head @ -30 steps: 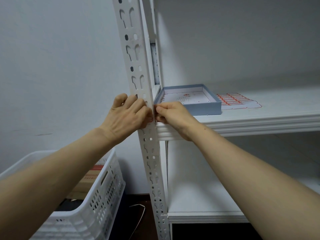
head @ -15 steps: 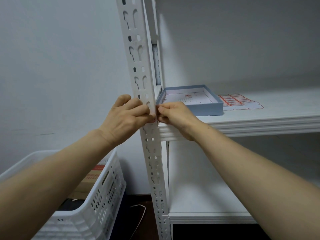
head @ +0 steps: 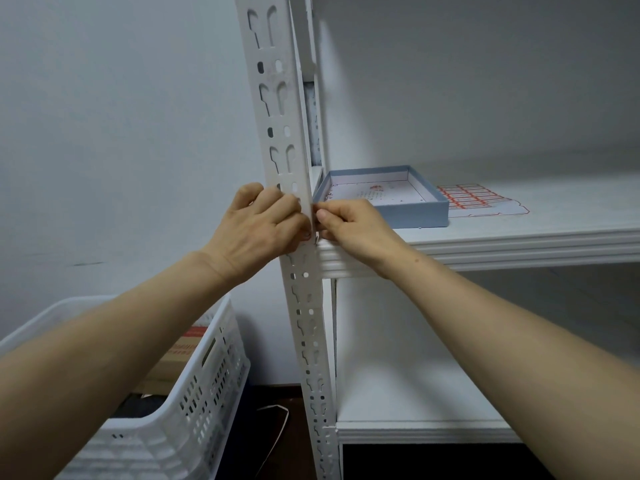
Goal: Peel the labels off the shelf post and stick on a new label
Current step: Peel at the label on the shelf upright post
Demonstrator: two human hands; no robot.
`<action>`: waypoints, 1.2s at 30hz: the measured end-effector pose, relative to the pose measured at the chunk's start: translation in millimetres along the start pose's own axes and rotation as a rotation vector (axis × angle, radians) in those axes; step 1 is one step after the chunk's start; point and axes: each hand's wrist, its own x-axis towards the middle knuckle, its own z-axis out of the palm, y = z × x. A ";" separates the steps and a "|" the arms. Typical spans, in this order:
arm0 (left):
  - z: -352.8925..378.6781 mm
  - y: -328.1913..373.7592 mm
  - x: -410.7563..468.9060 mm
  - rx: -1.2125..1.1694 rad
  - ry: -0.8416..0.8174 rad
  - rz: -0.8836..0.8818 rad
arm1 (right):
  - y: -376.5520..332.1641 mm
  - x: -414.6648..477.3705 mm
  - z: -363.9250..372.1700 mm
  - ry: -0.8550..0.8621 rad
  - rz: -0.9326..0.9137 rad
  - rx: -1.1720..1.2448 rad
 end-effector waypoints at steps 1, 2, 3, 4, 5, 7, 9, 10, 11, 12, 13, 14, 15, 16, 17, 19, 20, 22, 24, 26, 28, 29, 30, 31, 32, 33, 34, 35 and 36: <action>0.4 -0.1 0.1 0.007 0.004 0.002 | -0.2 -0.4 -0.4 -0.004 0.007 0.004; 0.7 0.0 0.0 0.014 0.008 0.005 | -1.5 -1.6 -1.1 -0.006 0.011 0.014; 1.0 -0.1 -0.1 0.020 0.011 0.008 | -2.3 -2.2 -1.6 -0.006 0.018 0.031; 1.1 -0.3 -0.2 0.026 0.016 0.011 | -3.5 -2.9 -2.2 -0.006 0.027 0.055; 1.7 -0.4 -0.2 0.034 0.019 0.016 | -3.8 -2.9 -2.4 -0.007 0.034 0.072; 2.8 -0.7 -0.1 0.053 0.021 0.025 | -3.6 -2.5 -2.1 -0.008 0.040 0.081; 4.0 -0.8 -0.4 0.064 0.022 0.036 | -3.6 -2.6 -2.1 -0.009 0.051 0.086; 4.3 -0.9 -0.9 0.067 0.025 0.041 | -4.1 -3.1 -2.1 -0.012 0.057 0.095; 4.4 -0.9 -1.4 0.070 0.032 0.043 | -4.5 -3.4 -2.1 -0.013 0.062 0.107; 4.4 -1.0 -1.8 0.072 0.037 0.045 | -5.2 -4.1 -2.3 -0.015 0.065 0.116; 4.4 -1.3 -2.1 0.075 0.038 0.045 | -5.7 -4.6 -2.2 -0.016 0.068 0.123; 4.3 -1.3 -2.5 0.076 0.038 0.043 | -6.5 -5.3 -2.3 -0.017 0.069 0.131; 4.7 -1.0 -2.7 0.075 0.038 0.040 | -7.0 -5.6 -2.0 -0.017 0.070 0.139; 4.5 -0.5 -3.2 0.072 0.040 0.036 | -7.3 -5.9 -1.9 -0.018 0.073 0.147; 4.5 -0.1 -3.7 0.068 0.043 0.031 | -7.7 -6.0 -1.9 -0.018 0.077 0.153; 4.6 0.4 -5.2 0.060 0.053 0.023 | -8.2 -6.4 -1.7 -0.021 0.082 0.159; 4.5 0.3 -6.1 0.055 0.056 0.023 | -8.8 -6.7 -1.8 -0.020 0.083 0.158; 4.4 0.4 -8.1 0.042 0.052 0.024 | -9.4 -7.5 -1.9 -0.018 0.087 0.157; 4.0 0.2 -9.6 0.034 0.047 0.021 | -10.2 -8.4 -2.2 -0.019 0.094 0.165; 3.1 -0.2 -10.8 0.035 0.045 0.013 | -11.2 -9.2 -2.3 -0.022 0.099 0.176; 2.5 -0.5 -11.4 0.037 0.042 0.010 | -12.1 -9.7 -2.5 -0.026 0.105 0.190; 2.5 -0.4 -11.9 0.038 0.044 0.012 | -12.5 -9.8 -2.5 -0.025 0.110 0.197; 2.5 -0.3 -12.7 0.038 0.047 0.015 | -12.3 -9.5 -2.5 -0.022 0.112 0.201; 2.6 0.3 -13.5 0.037 0.048 0.019 | -12.0 -9.3 -2.6 -0.017 0.116 0.202; 2.2 0.2 -15.0 0.035 0.049 0.022 | -12.1 -9.1 -2.6 -0.013 0.122 0.205; 1.9 -0.3 -16.5 0.033 0.047 0.021 | -12.0 -8.8 -2.3 -0.012 0.128 0.209; 0.8 -1.7 -18.4 0.033 0.042 0.016 | -11.6 -8.6 -1.9 -0.012 0.131 0.217; -0.6 -4.2 -20.5 0.034 0.038 0.008 | -11.3 -8.4 -1.4 -0.012 0.135 0.228; -2.3 -6.4 -22.7 0.031 0.032 -0.003 | -11.1 -8.3 -1.2 -0.009 0.143 0.239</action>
